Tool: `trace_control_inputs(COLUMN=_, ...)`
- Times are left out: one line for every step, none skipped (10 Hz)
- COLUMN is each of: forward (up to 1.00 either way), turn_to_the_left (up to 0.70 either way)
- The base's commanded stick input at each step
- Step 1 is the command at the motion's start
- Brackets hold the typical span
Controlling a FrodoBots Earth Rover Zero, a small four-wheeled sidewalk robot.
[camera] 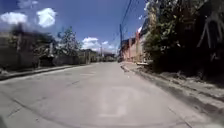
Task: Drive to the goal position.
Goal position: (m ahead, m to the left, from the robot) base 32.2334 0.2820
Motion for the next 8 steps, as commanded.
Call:
trace_control_inputs(forward=0.85, turn_to_the_left=0.00)
trace_control_inputs(forward=0.85, turn_to_the_left=0.00)
trace_control_inputs(forward=0.85, turn_to_the_left=0.00)
trace_control_inputs(forward=0.85, turn_to_the_left=0.00)
trace_control_inputs(forward=0.85, turn_to_the_left=0.00)
trace_control_inputs(forward=0.85, turn_to_the_left=0.00)
trace_control_inputs(forward=0.85, turn_to_the_left=0.01)
trace_control_inputs(forward=0.85, turn_to_the_left=0.02)
